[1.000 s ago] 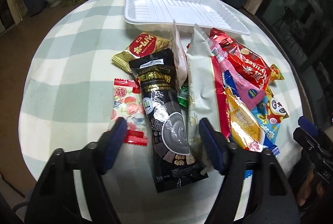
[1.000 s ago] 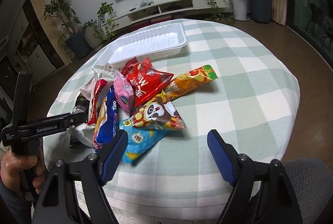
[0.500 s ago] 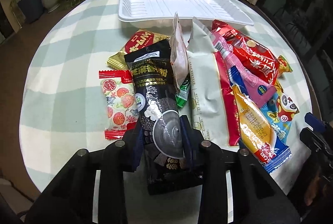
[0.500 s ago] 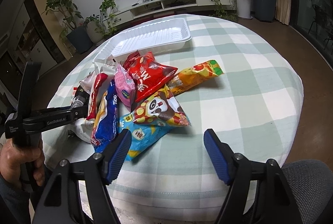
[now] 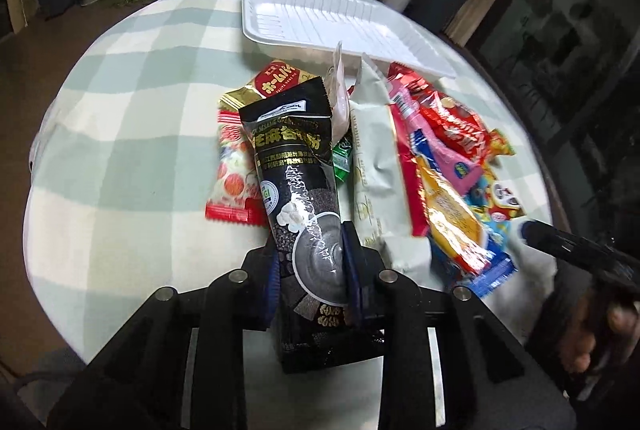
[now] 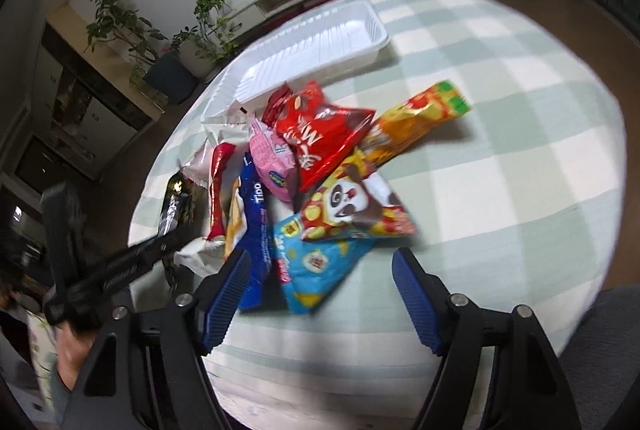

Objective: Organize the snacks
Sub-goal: 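Lift the black bag with the left tool while the right tool grasps the blue-yellow panda bag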

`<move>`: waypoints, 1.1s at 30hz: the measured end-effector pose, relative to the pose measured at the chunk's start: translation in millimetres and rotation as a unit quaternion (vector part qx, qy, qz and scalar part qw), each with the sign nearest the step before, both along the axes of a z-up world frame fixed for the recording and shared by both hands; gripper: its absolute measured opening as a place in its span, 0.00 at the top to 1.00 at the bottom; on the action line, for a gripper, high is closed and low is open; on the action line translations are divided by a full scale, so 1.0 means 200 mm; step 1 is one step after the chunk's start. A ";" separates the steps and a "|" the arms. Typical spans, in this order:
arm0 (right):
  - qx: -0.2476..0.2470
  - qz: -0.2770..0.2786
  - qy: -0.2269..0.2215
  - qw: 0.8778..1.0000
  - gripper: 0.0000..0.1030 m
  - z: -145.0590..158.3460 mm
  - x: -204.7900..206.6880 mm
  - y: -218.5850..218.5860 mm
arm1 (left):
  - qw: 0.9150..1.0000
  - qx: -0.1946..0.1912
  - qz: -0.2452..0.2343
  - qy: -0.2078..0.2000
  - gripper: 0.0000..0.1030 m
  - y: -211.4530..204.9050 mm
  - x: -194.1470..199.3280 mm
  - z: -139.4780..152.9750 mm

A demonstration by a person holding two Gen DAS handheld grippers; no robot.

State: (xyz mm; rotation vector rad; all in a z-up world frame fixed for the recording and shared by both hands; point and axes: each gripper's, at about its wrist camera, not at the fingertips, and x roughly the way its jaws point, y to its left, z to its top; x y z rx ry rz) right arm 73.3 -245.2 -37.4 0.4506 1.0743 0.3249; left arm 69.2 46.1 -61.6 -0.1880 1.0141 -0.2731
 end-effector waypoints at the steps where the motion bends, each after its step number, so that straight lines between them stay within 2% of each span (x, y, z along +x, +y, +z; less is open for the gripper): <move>1: 0.005 -0.004 0.010 1.000 0.27 -0.02 0.02 0.01 | 1.000 -0.007 0.000 -0.002 0.76 0.01 -0.01 0.00; 4: 0.001 -0.013 0.036 0.999 0.27 -0.06 0.08 0.04 | 1.000 -0.026 -0.003 -0.008 0.76 0.04 -0.07 0.00; 7: -0.035 -0.012 0.040 0.999 0.27 -0.10 0.14 0.10 | 0.999 -0.039 -0.007 -0.004 0.76 0.04 -0.09 -0.03; 10: -0.081 -0.005 0.020 0.997 0.26 -0.10 0.17 0.17 | 0.999 -0.046 -0.013 -0.005 0.76 0.03 -0.12 -0.03; 13: -0.101 -0.001 0.004 0.995 0.27 -0.10 0.18 0.18 | 0.999 -0.050 -0.015 -0.007 0.76 0.03 -0.13 -0.03; 18: -0.119 0.007 -0.010 0.993 0.38 -0.09 0.19 0.17 | 0.998 -0.055 -0.013 -0.006 0.76 0.04 -0.13 -0.04; 27: -0.077 0.012 -0.019 0.997 0.64 -0.08 0.15 0.11 | 0.998 -0.054 -0.012 -0.004 0.76 0.04 -0.13 -0.04; 33: -0.046 0.008 -0.018 0.999 0.69 -0.08 0.11 0.05 | 0.998 -0.054 -0.009 -0.002 0.76 0.04 -0.13 -0.04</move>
